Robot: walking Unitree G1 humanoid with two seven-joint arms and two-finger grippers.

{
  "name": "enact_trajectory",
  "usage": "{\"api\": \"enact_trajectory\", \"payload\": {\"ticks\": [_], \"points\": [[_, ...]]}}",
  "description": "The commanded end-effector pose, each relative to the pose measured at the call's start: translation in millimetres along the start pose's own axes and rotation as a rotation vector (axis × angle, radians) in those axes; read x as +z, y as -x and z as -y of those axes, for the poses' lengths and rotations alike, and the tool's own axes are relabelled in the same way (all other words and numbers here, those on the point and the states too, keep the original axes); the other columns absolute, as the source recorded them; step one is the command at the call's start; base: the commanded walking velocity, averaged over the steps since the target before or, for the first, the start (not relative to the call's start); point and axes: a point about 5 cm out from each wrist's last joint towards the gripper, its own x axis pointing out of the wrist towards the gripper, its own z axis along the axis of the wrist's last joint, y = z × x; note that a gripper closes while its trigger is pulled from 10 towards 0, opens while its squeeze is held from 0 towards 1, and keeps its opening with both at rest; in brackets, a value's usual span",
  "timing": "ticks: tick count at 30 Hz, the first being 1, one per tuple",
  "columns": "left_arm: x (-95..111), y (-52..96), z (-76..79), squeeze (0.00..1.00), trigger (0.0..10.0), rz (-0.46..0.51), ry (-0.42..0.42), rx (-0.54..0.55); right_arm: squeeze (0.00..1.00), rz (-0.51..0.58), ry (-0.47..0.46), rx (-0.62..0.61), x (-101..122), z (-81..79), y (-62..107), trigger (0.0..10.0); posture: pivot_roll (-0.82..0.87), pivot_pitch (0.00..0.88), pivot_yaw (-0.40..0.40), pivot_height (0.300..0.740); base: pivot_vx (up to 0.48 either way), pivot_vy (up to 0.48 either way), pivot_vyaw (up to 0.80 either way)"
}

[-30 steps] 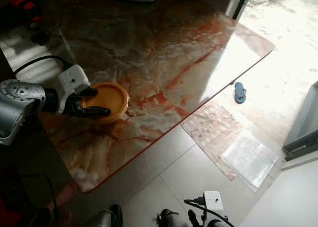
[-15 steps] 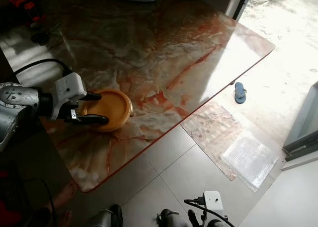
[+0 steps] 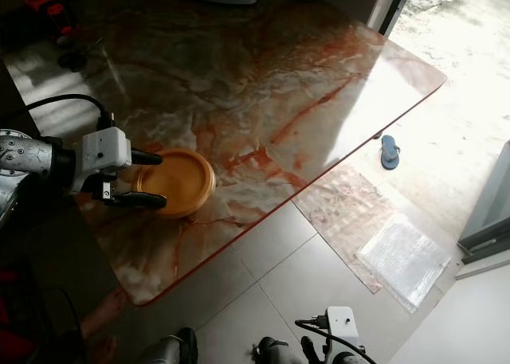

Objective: Restocking fridge

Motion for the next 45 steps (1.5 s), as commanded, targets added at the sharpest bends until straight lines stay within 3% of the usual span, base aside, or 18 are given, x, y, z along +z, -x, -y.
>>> {"api": "enact_trajectory", "payload": {"ticks": [1, 3, 8, 10, 13, 21, 27, 31, 33, 39, 45], "points": [[11.0, 3.8, -9.1, 0.00, 10.0, 0.039, -0.039, 0.077, 0.00, -0.032, -0.020, -0.007, -11.1, 2.8, 2.3, 10.0, 0.06, 0.234, -0.079, 0.740, 0.000, 0.000, 0.00], [13.2, 4.4, -9.2, 0.00, 10.0, 0.045, -0.041, 0.095, 0.00, -0.033, -0.020, -0.007, -11.1, 3.0, 2.3, 10.0, 0.06, 0.237, -0.082, 0.740, 0.000, 0.000, 0.00], [11.5, 6.9, -10.6, 0.00, 10.0, 0.018, 0.042, 0.130, 0.00, -0.034, -0.017, -0.007, -10.9, 3.3, 2.4, 10.0, 0.06, 0.238, -0.083, 0.740, 0.000, 0.000, 0.00], [9.6, 8.6, -12.1, 0.00, 10.0, 0.034, 0.175, 0.133, 0.00, -0.033, -0.015, -0.006, -10.5, 3.4, 2.3, 10.0, 0.07, 0.239, -0.085, 0.740, 0.000, 0.000, 0.00], [3.1, 6.8, -18.3, 0.00, 10.0, 0.042, 0.264, 0.176, 0.00, -0.034, -0.012, -0.005, -10.2, 3.5, 2.3, 10.0, 0.06, 0.237, -0.084, 0.740, 0.000, 0.000, 0.00], [17.7, 5.4, -16.7, 0.00, 10.0, 0.086, 0.284, 0.128, 0.00, -0.035, -0.014, -0.002, -10.3, 4.1, 2.5, 10.0, 0.06, 0.240, -0.087, 0.740, 0.000, 0.000, 0.00], [26.6, 7.0, -2.6, 0.00, 10.0, 0.026, 0.246, -0.017, 0.00, -0.039, -0.011, 0.002, -10.5, 4.1, 2.6, 10.0, 0.07, 0.242, -0.087, 0.740, 0.000, 0.000, 0.00], [27.2, 4.9, -4.0, 0.00, 10.0, 0.004, 0.237, -0.003, 0.00, -0.038, -0.014, 0.003, -10.6, 3.8, 2.5, 10.0, 0.07, 0.241, -0.085, 0.740, 0.000, 0.000, 0.00], [23.2, 2.9, -7.9, 0.00, 10.0, -0.060, 0.214, 0.054, 0.00, -0.039, -0.016, 0.010, -10.4, 3.1, 2.4, 10.0, 0.07, 0.240, -0.085, 0.740, 0.000, 0.000, 0.00], [12.0, 0.5, -5.4, 0.00, 10.0, -0.136, 0.238, 0.072, 0.00, -0.039, -0.016, 0.015, -9.8, 2.3, 2.1, 10.0, 0.07, 0.237, -0.084, 0.740, 0.000, 0.000, 0.00], [12.5, -0.1, -2.7, 0.00, 10.0, -0.125, 0.247, 0.059, 0.00, -0.041, -0.009, 0.021, -9.3, 1.9, 1.9, 10.0, 0.07, 0.236, -0.085, 0.740, 0.000, 0.000, 0.00]]}}
